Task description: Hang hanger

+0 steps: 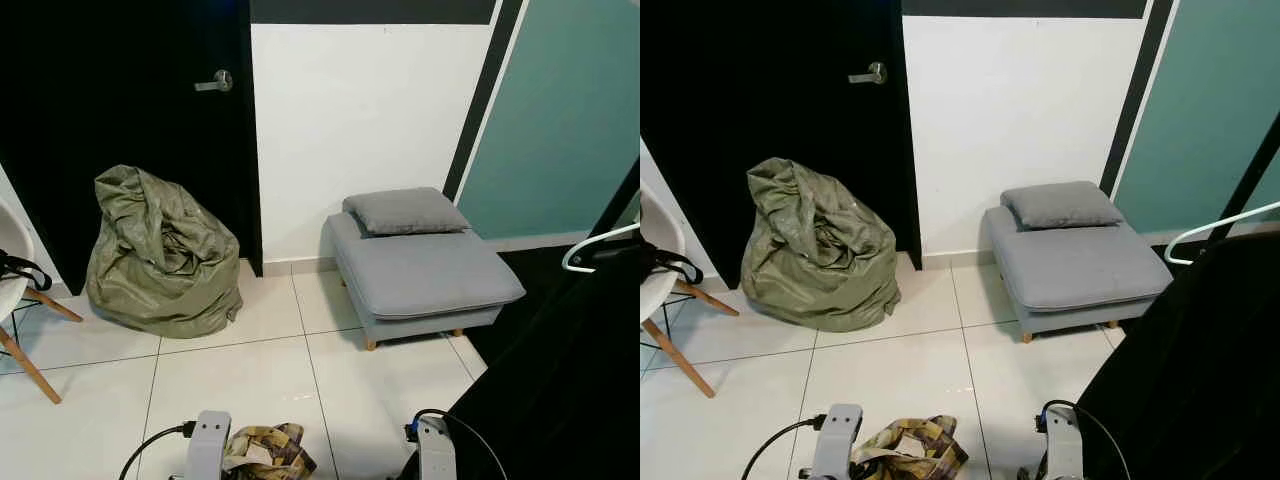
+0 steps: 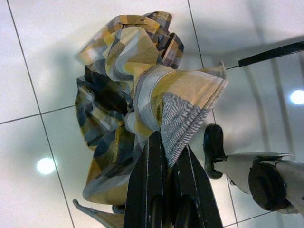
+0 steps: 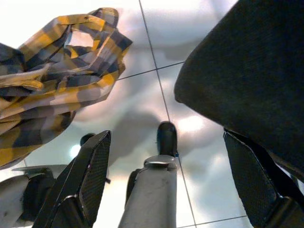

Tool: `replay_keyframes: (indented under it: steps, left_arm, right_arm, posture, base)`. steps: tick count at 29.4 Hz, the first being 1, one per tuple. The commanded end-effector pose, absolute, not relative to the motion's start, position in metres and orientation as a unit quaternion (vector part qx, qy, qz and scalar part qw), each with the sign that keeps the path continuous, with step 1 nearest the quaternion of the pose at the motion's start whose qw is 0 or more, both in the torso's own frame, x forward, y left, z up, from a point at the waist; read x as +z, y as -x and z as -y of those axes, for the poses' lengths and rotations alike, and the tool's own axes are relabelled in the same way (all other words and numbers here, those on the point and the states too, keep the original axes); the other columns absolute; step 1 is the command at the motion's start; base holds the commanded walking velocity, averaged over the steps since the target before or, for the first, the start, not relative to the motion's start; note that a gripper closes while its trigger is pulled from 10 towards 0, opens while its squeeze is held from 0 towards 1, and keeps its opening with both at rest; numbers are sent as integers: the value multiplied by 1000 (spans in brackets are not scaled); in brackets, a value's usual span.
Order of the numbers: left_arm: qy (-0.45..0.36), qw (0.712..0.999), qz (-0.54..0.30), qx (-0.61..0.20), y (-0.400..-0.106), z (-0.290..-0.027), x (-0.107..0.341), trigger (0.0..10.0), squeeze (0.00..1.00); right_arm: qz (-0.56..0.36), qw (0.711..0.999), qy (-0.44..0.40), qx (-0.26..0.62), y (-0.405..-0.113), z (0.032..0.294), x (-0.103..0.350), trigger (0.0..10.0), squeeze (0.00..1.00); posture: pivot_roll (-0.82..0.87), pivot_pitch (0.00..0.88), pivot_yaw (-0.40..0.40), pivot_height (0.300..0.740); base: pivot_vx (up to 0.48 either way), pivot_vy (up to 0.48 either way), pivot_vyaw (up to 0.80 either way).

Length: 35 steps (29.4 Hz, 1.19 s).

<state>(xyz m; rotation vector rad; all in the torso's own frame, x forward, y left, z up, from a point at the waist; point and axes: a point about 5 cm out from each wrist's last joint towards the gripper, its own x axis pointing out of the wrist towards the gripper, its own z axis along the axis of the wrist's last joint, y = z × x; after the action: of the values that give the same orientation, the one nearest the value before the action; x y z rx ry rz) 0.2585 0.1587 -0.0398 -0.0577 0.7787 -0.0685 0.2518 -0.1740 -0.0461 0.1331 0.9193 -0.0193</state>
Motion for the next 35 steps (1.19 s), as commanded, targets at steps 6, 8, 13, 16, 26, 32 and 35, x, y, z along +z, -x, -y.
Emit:
replay_keyframes:
  steps: [6,8,13,16,26,32,35]
  left_arm:
    - [26,920,-391,-29,-252,-166,-45,10000,0]
    - [18,920,-390,-34,-252,-166,-45,10000,0]
    - [9,918,-393,-40,-252,-168,-44,10000,0]
    - [5,919,-392,-45,-252,-167,-44,10000,0]
    - [-1,919,-390,-52,-254,-165,-43,10000,0]
    - [-6,919,-391,-57,-255,-163,-42,10000,0]
    - [-5,919,-391,-58,-255,-162,-43,10000,0]
  right_arm:
    - [-450,889,-81,11,-247,166,-50,10000,0]
    - [-457,887,-65,4,-245,166,-51,10000,0]
    - [-461,883,-86,-7,-242,165,-54,10000,0]
    - [-466,880,-88,-6,-240,165,-55,10000,0]
    - [-455,886,-85,10,-243,162,-53,10000,0]
    - [-445,890,-99,15,-245,161,-51,10000,0]
    - [-437,896,-81,16,-247,164,-50,10000,0]
  posture:
    - [75,84,-39,740]
    - [77,88,-35,740]
    - [73,92,-13,740]
    - [70,91,-9,740]
    - [70,91,-4,740]
    - [70,93,-2,740]
    - [69,90,-2,740]
  base:
    - [0,0,0]
    - [0,0,0]
    - [0,0,0]
    - [0,0,0]
    - [0,0,0]
    - [0,0,0]
    - [0,0,0]
